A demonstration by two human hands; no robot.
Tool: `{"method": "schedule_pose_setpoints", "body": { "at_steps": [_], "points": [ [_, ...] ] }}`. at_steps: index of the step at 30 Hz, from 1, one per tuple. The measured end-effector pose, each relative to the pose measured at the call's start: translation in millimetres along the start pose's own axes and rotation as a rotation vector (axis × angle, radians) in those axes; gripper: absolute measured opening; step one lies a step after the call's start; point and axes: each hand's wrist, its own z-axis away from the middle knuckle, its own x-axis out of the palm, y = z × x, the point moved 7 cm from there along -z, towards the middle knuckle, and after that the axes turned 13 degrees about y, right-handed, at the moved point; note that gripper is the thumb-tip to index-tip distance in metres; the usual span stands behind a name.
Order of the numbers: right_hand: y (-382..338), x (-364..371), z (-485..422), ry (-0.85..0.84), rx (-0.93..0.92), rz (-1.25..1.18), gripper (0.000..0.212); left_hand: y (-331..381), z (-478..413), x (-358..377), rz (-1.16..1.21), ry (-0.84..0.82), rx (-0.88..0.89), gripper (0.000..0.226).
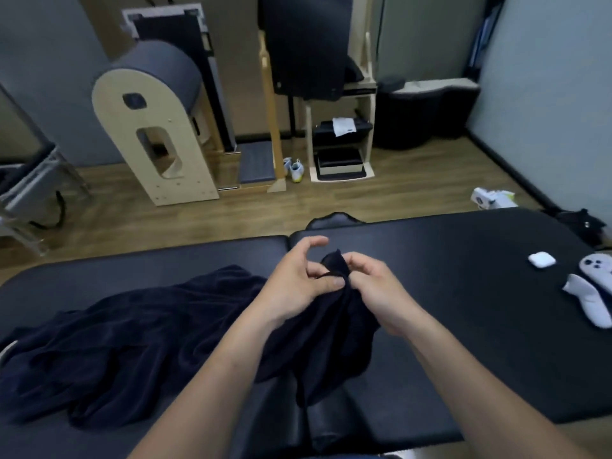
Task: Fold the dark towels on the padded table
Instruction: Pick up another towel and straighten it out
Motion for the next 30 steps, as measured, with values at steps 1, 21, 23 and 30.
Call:
{"method": "schedule_pose_setpoints", "body": {
  "at_steps": [1, 21, 23, 30],
  "points": [
    [1, -2, 1, 0.0, -0.006, 0.001, 0.039, 0, -2, 2, -0.036, -0.02, 0.012, 0.056],
    [16, -30, -42, 0.35, -0.301, 0.351, 0.03, 97, -7, -88, -0.089, 0.54, 0.452, 0.02],
    [26, -48, -50, 0.424, -0.268, 0.392, 0.031, 113, -13, -118, -0.081, 0.652, 0.469, 0.024],
    [75, -73, -61, 0.152, -0.036, 0.838, 0.02, 130, -30, -194, -0.07, 0.87, 0.415, 0.014]
  ]
}}
